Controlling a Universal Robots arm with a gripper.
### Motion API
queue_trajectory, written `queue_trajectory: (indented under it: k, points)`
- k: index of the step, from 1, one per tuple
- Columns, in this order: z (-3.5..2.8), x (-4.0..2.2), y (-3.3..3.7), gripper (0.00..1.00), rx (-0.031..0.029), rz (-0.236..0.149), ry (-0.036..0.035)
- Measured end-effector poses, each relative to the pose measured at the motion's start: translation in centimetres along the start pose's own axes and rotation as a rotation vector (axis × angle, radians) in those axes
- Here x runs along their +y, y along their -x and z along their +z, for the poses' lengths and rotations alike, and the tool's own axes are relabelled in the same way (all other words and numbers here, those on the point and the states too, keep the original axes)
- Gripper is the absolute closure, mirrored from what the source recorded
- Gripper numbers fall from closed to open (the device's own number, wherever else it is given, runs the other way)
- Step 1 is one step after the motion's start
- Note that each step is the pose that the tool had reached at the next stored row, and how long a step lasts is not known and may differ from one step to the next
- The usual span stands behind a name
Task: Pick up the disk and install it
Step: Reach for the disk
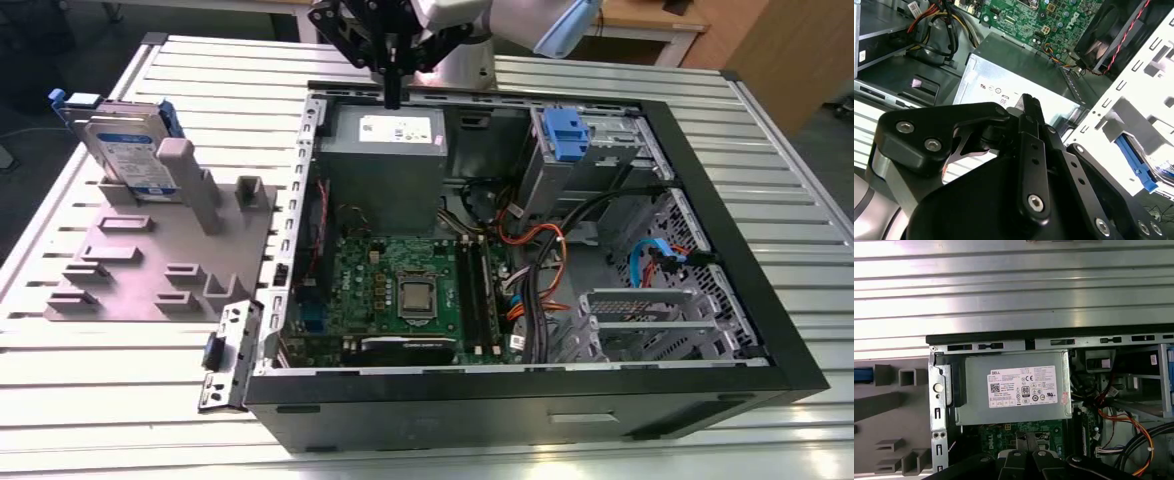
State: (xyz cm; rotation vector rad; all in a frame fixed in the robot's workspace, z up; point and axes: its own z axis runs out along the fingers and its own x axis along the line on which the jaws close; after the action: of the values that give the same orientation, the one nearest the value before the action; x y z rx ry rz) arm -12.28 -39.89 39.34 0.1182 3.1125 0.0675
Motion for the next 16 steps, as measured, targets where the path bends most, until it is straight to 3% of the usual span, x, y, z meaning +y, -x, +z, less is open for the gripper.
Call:
queue_trajectory:
  k: [8,16]
  points:
    - [0.04,-0.06,-0.7,0.89,0.0,0.0,0.0001]
    - [0.07,-0.08,-0.96,0.89,0.0,0.0,0.0]
